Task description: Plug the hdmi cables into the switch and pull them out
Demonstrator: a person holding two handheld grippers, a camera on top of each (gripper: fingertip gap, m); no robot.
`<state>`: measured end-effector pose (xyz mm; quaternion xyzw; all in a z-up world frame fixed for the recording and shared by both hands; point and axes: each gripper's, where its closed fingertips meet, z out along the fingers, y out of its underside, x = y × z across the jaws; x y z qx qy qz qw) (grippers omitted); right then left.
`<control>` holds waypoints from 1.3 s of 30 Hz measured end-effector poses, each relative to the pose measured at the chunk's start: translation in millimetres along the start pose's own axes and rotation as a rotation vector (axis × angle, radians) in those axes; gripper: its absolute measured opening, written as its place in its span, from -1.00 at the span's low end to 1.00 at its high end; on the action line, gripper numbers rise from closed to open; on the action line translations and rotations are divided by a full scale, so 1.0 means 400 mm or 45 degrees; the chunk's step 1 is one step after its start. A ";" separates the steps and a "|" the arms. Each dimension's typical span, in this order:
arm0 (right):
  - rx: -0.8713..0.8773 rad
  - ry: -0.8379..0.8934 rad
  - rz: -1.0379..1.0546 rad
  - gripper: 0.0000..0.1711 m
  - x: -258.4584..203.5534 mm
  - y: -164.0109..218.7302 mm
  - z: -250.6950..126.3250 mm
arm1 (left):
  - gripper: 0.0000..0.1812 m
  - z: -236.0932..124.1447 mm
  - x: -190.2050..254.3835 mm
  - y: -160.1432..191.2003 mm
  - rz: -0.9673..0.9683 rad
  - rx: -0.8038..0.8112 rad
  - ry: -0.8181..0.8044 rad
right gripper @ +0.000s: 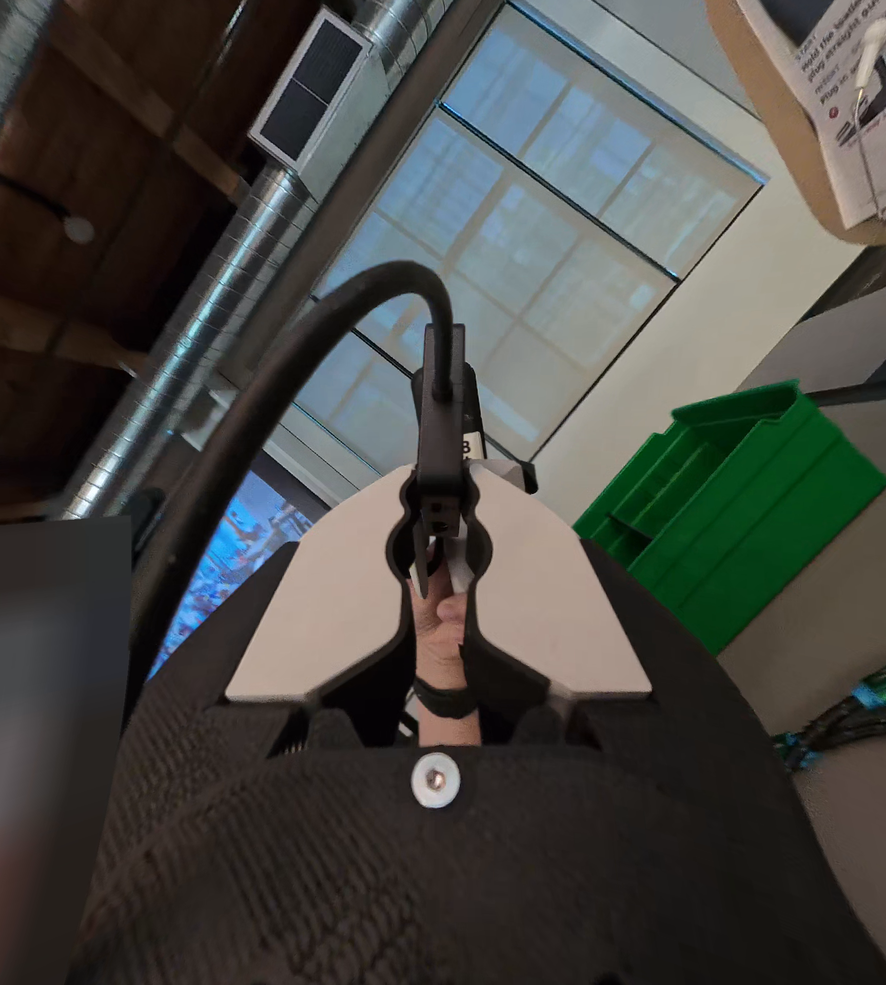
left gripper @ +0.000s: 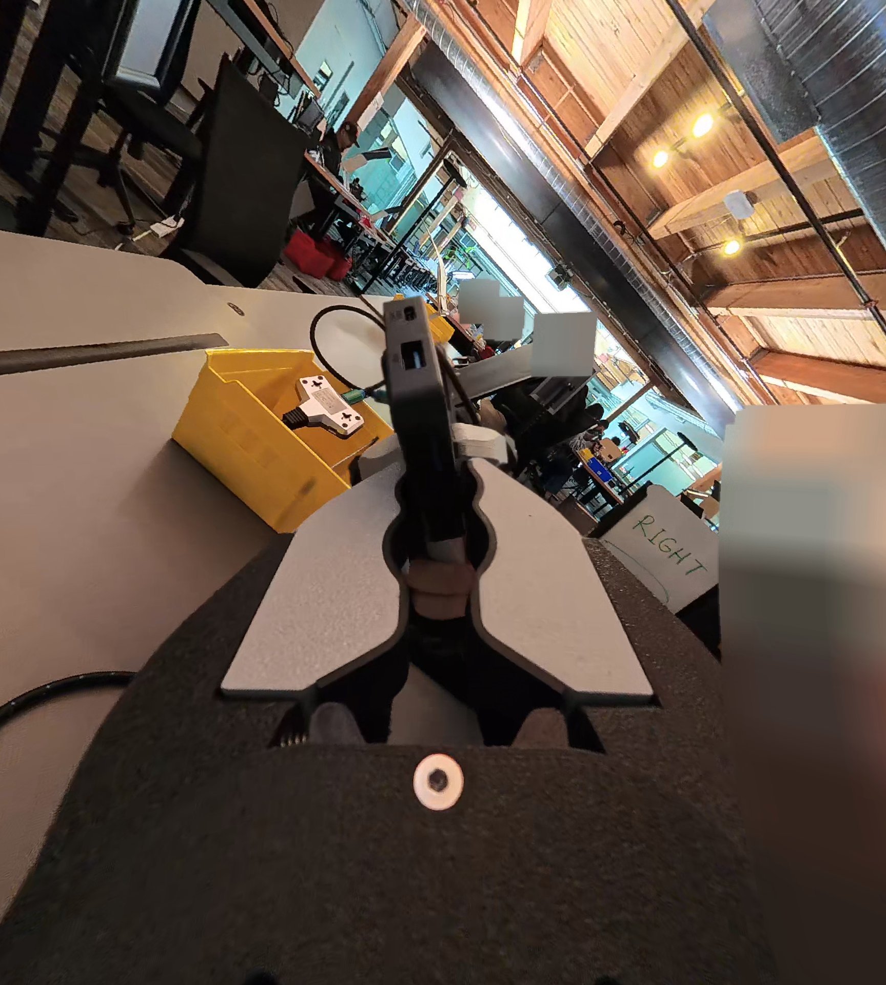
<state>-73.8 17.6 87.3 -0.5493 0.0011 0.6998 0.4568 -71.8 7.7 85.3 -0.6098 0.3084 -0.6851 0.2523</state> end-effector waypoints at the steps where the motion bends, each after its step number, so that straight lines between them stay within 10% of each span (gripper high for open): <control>1: -0.014 0.007 -0.034 -0.83 -0.005 0.000 0.001 | -0.83 -0.001 0.004 0.000 0.013 -0.004 0.002; 17: -0.123 0.470 -0.764 -0.46 0.071 -0.109 -0.073 | -0.85 -0.192 0.030 -0.163 -0.060 0.426 0.096; 25: 0.118 0.689 -1.815 -0.47 -0.185 -0.267 -0.195 | -0.85 -0.169 0.032 -0.134 -0.167 0.318 0.185; 33: -0.474 0.634 -2.788 -0.32 -0.131 -0.052 -0.112 | -0.85 -0.037 0.025 -0.022 -0.336 0.039 0.298; 39: -0.727 0.659 -2.939 -0.35 -0.026 -0.007 -0.098 | -0.85 0.005 0.003 0.016 -0.415 -0.001 0.284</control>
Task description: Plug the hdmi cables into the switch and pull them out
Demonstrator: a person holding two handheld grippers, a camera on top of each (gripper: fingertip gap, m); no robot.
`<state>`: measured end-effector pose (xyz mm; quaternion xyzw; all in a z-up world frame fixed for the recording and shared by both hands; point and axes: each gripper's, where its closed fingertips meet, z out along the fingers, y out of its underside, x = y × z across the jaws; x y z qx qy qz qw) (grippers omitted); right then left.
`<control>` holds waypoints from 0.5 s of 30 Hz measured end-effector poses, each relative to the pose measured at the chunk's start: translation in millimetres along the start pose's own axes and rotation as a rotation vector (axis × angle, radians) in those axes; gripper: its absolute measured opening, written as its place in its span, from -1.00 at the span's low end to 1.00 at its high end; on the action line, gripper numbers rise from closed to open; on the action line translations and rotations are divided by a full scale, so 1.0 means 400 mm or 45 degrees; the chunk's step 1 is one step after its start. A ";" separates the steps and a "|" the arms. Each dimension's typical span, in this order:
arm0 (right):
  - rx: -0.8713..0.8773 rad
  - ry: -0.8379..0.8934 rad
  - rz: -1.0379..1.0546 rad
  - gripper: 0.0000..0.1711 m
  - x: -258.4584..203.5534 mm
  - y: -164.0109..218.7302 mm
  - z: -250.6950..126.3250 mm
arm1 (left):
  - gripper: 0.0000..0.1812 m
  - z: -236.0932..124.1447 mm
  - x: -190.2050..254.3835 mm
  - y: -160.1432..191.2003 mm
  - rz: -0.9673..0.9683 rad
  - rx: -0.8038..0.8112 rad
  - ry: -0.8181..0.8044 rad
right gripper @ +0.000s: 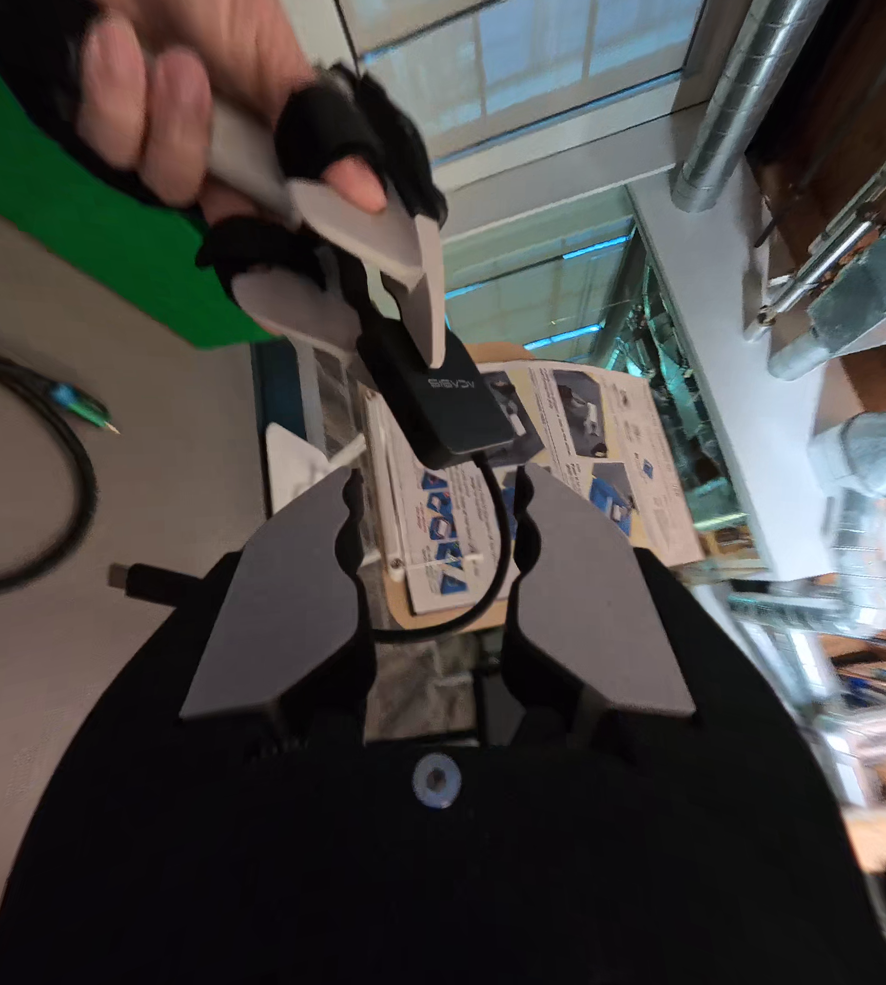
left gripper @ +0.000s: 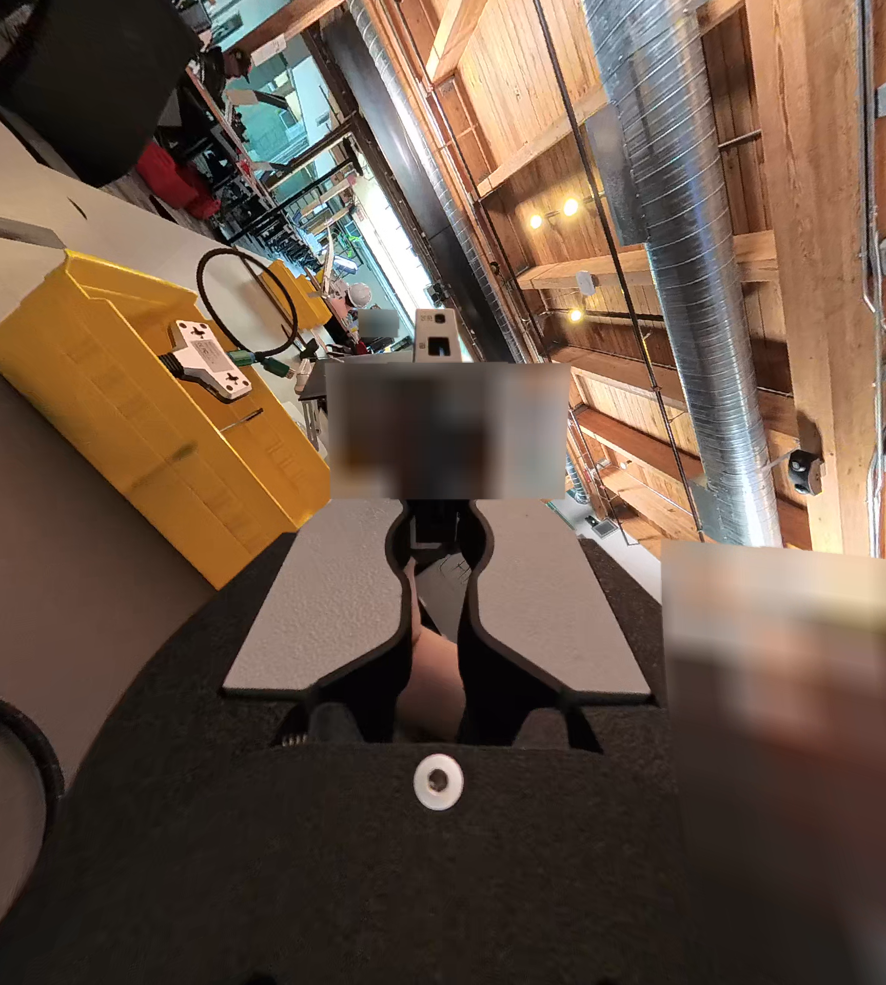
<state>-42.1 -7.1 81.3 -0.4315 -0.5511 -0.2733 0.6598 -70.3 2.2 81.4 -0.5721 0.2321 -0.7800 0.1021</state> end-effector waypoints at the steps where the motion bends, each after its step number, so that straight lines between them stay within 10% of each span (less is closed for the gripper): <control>1: -0.033 0.037 -0.067 -0.36 0.003 0.010 0.003 | -0.85 0.005 -0.006 0.007 -0.004 -0.018 -0.011; 15: -0.055 -0.121 -0.040 -0.83 -0.027 0.040 -0.006 | -0.70 0.050 0.012 0.089 0.188 -0.309 -0.033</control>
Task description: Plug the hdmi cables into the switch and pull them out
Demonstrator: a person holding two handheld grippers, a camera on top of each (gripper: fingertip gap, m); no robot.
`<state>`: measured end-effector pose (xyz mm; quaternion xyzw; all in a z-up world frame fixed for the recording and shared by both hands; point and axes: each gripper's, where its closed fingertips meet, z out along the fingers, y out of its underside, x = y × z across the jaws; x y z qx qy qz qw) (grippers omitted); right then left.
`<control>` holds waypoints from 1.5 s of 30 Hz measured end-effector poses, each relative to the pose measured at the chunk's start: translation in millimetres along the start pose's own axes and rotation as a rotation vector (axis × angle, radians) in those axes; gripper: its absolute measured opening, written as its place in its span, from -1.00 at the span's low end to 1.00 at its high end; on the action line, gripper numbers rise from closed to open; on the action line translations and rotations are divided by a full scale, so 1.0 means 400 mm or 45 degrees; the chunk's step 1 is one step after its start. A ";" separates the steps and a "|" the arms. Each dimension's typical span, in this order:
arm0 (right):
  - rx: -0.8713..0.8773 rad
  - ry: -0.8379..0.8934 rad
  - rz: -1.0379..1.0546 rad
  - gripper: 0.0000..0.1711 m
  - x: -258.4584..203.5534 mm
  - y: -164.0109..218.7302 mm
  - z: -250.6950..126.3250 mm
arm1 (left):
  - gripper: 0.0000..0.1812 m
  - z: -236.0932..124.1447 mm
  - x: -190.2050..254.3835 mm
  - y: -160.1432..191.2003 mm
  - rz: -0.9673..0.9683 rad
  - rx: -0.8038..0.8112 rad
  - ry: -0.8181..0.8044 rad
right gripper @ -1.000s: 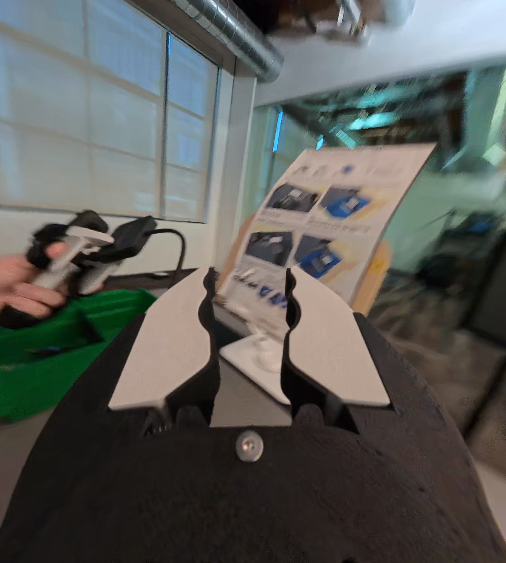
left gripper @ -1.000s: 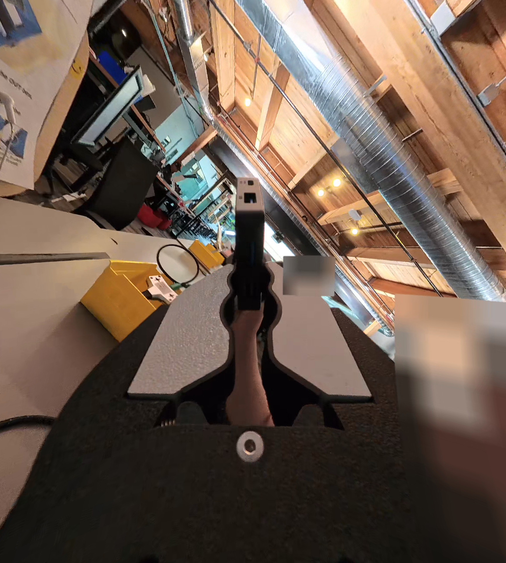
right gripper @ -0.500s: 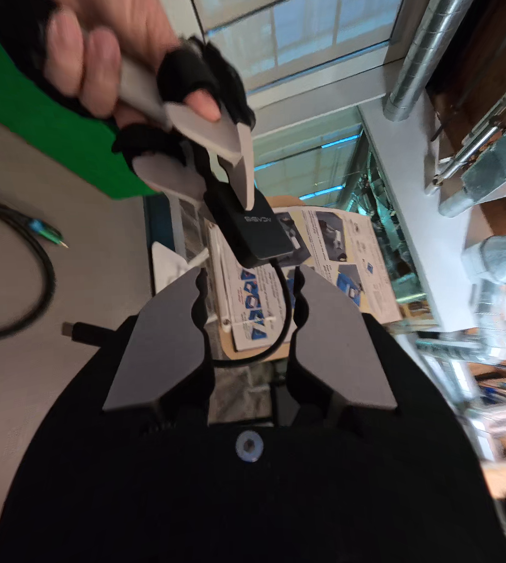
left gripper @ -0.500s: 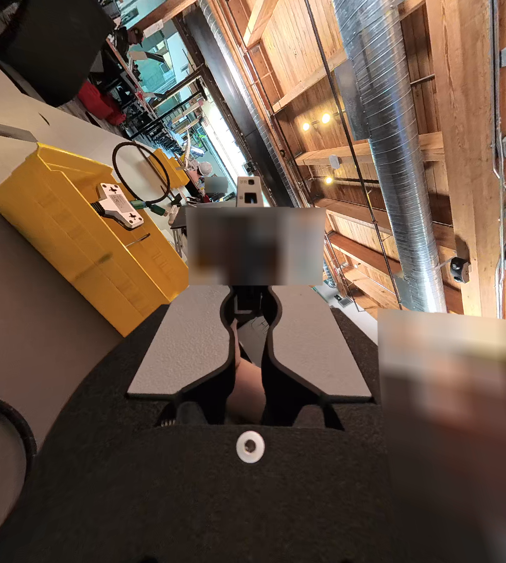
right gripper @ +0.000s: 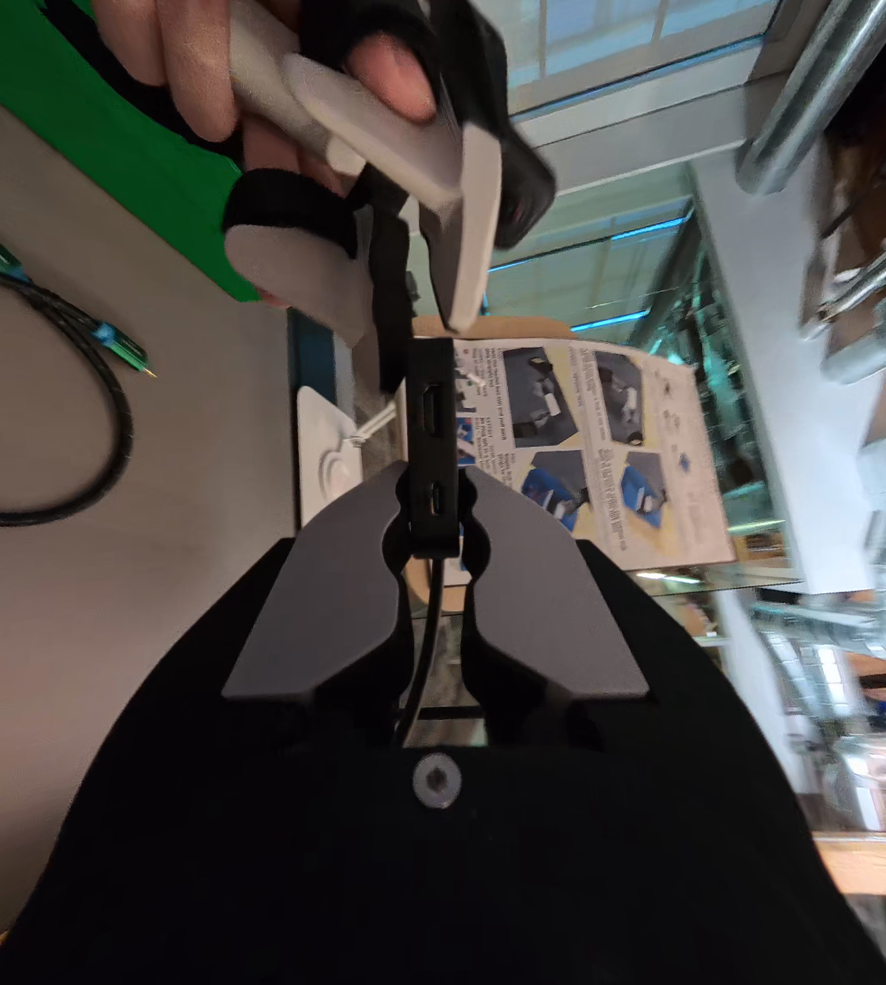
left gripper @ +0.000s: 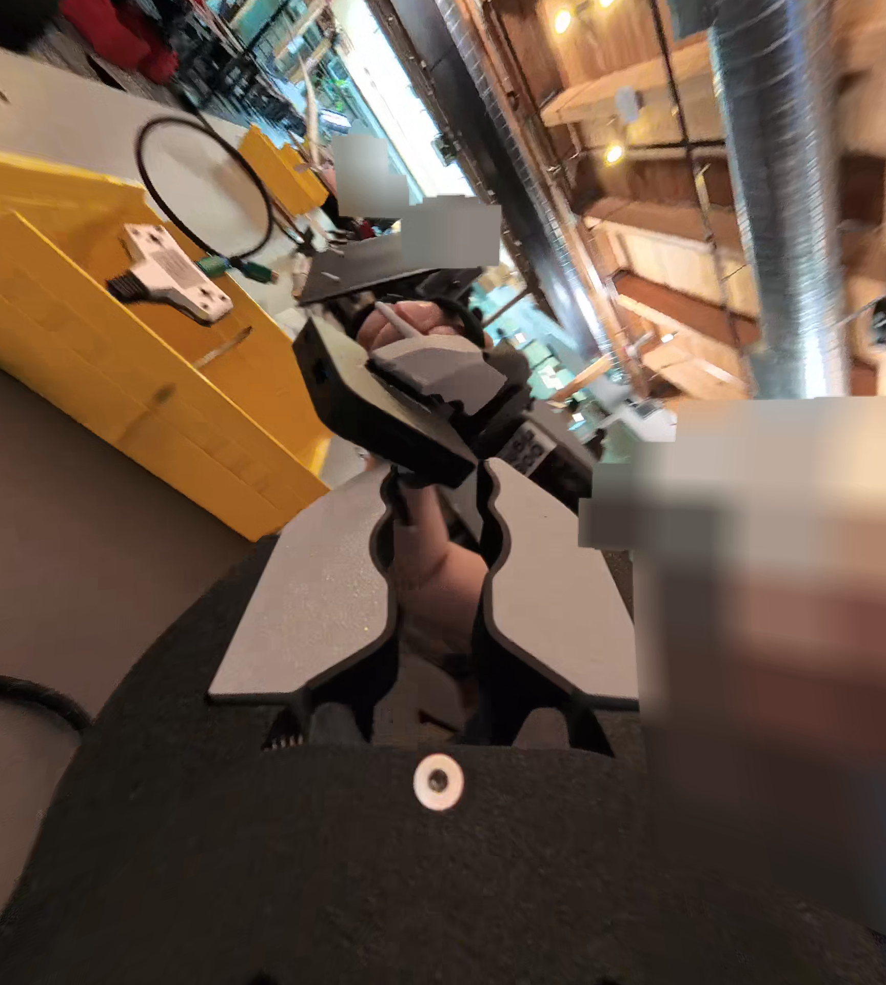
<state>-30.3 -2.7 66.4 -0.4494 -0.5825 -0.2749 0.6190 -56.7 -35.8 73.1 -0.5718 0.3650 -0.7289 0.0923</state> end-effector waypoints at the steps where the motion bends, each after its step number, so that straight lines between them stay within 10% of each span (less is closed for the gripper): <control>1: -0.004 -0.022 0.060 -0.83 0.007 0.008 -0.008 | -0.70 -0.009 0.008 -0.011 0.153 0.011 -0.057; 9: 0.061 -0.414 0.435 -0.83 -0.027 -0.020 -0.067 | -0.61 -0.015 0.095 0.026 1.512 -0.069 -0.471; 19: 0.106 -0.610 0.452 -0.83 -0.086 -0.103 -0.066 | -0.72 0.025 -0.009 0.094 1.716 -0.402 -0.626; 35: 0.158 -0.582 0.332 -0.83 -0.075 -0.118 -0.089 | -0.74 0.046 0.011 0.098 1.963 -0.375 -0.659; 45: 0.328 -0.039 0.473 -0.68 0.111 -0.110 -0.097 | -0.85 -0.089 0.053 -0.015 2.035 -0.265 -1.023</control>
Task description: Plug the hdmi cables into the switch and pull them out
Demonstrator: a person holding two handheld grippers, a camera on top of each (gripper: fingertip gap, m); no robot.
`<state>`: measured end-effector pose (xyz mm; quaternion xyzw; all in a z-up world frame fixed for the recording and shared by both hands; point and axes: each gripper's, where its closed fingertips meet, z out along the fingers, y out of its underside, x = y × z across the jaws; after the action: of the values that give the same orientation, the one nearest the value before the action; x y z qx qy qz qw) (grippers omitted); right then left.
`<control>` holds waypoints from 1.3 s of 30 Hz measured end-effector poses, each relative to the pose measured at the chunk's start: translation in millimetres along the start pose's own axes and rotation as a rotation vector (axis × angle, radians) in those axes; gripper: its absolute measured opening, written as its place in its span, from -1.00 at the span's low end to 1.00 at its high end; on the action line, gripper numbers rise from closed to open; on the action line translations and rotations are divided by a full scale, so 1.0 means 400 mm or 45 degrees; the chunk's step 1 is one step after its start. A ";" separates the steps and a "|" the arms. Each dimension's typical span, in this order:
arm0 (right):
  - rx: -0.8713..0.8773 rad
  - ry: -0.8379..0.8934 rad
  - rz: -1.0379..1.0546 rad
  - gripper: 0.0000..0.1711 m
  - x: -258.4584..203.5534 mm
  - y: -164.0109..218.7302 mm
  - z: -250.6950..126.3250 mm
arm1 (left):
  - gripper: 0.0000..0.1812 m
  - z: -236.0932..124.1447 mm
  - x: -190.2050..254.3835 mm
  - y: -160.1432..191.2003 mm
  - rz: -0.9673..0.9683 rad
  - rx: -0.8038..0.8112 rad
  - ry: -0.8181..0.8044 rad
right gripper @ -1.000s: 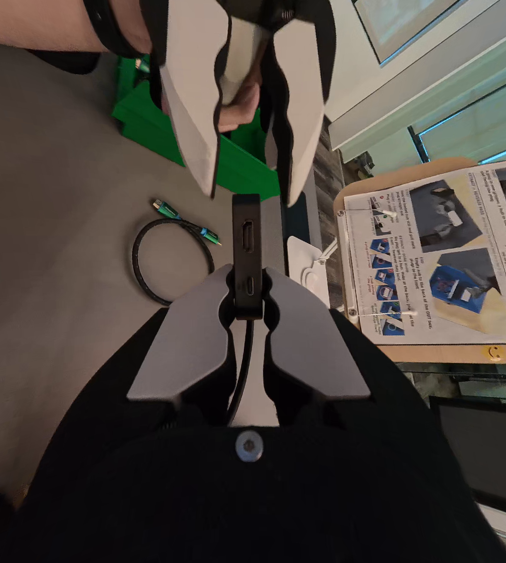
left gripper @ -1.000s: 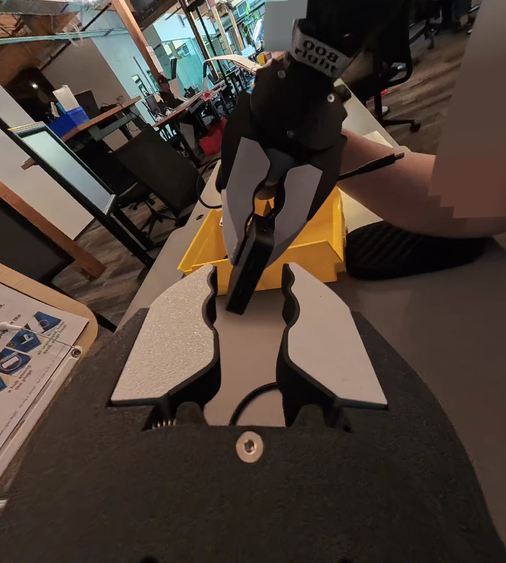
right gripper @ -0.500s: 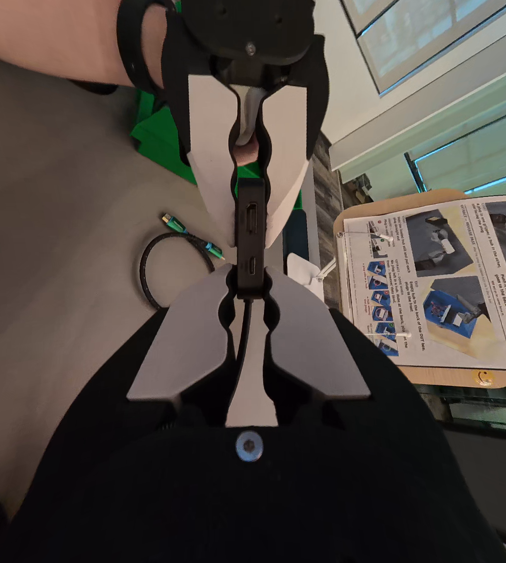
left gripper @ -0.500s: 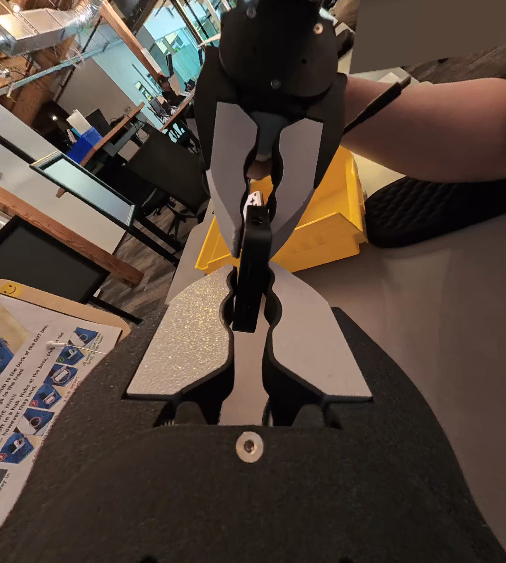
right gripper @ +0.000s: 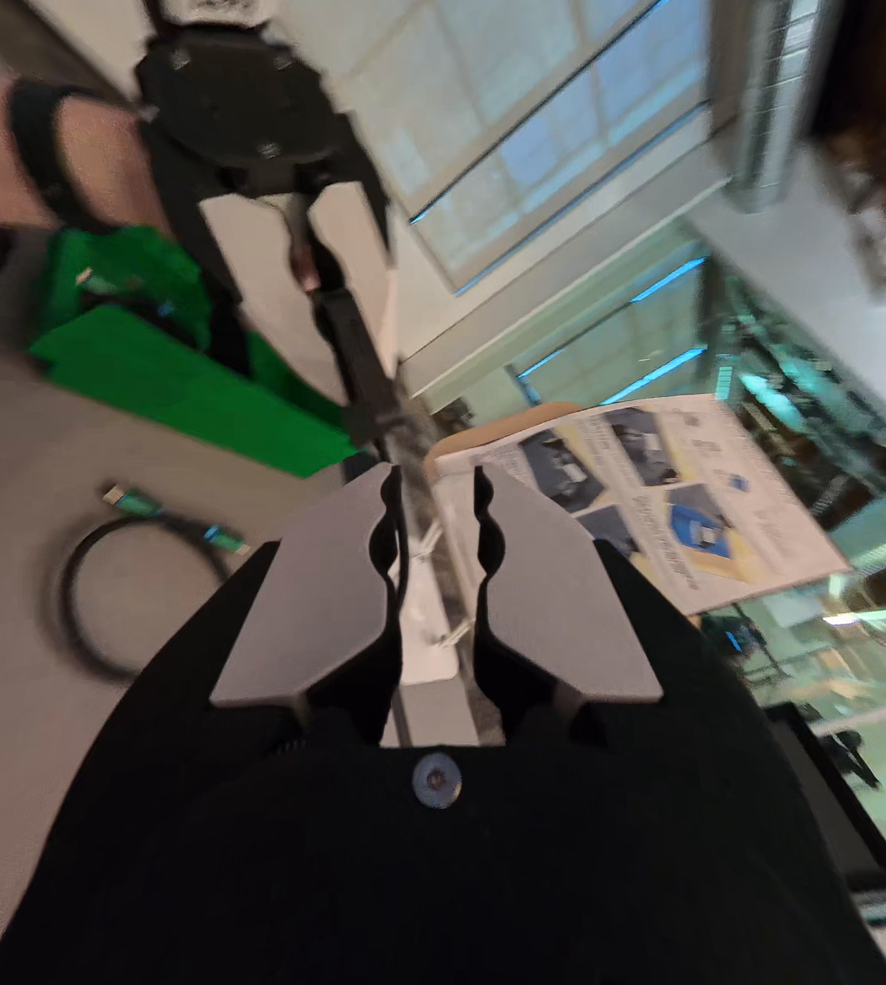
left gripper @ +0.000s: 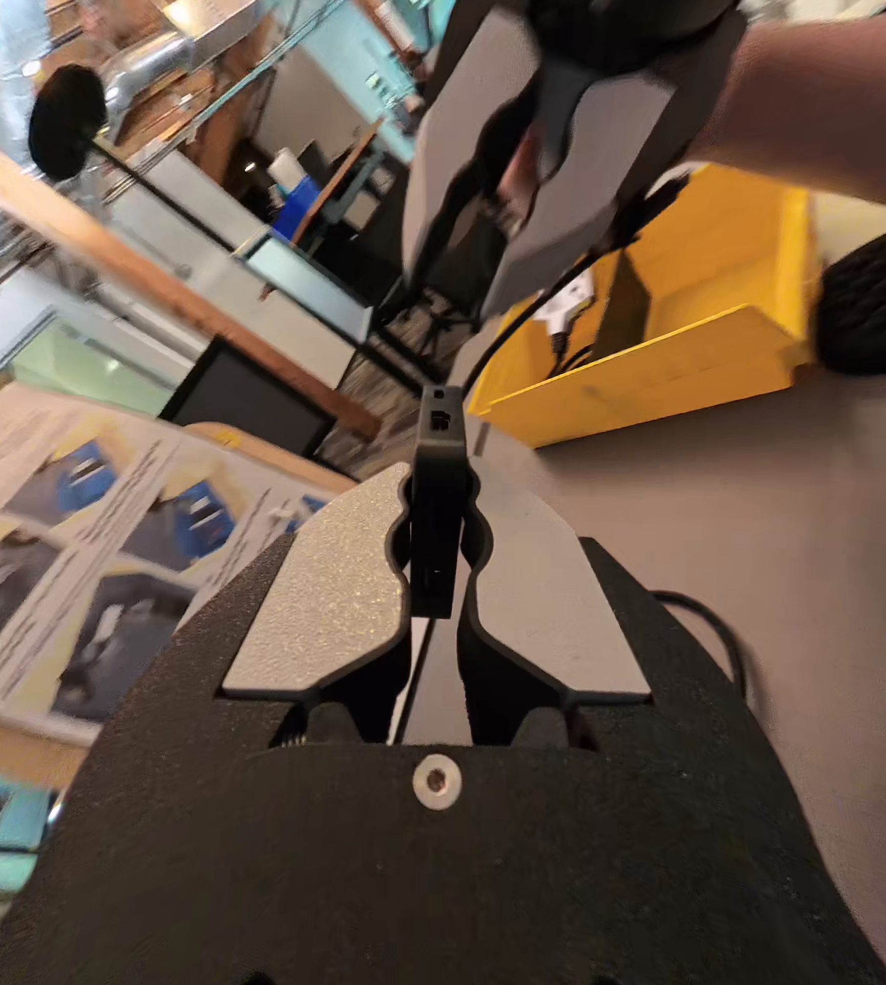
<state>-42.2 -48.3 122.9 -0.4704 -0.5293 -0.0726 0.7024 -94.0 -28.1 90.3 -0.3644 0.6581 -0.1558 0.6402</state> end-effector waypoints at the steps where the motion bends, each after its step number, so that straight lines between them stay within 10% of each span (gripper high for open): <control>1: 0.053 0.113 0.046 -0.69 0.039 -0.017 -0.009 | -0.85 -0.023 -0.025 0.002 -0.021 0.004 -0.037; 8: 0.289 0.736 0.443 -0.80 0.210 -0.001 -0.086 | -0.85 -0.168 -0.124 0.005 -0.109 0.062 -0.181; 12: 0.150 0.299 0.692 -0.96 0.104 0.052 0.028 | -0.85 -0.210 -0.185 0.024 -0.115 -0.015 -0.370; 17: -0.391 -0.687 0.927 -0.73 -0.318 0.148 0.207 | -0.85 -0.222 -0.210 0.039 -0.144 -0.067 -0.446; 27: -0.958 -0.671 0.756 -0.55 -0.609 0.293 0.287 | -0.85 -0.235 -0.228 0.054 -0.183 -0.098 -0.484; 29: -0.994 -0.685 0.792 -0.80 -0.620 0.307 0.285 | -0.85 -0.236 -0.228 0.052 -0.184 -0.095 -0.481; 35: -1.141 -1.210 0.635 -0.90 -0.637 0.314 0.125 | -0.84 -0.235 -0.222 0.051 -0.201 -0.087 -0.454; 39: -1.408 -1.106 0.699 -0.83 -0.575 0.377 0.058 | -0.84 -0.235 -0.221 0.046 -0.207 -0.073 -0.445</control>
<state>-66.1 -39.7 -151.8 -0.8557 -0.5088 0.0419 0.0850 -196.4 19.8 154.8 -0.4559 0.5095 -0.1224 0.7194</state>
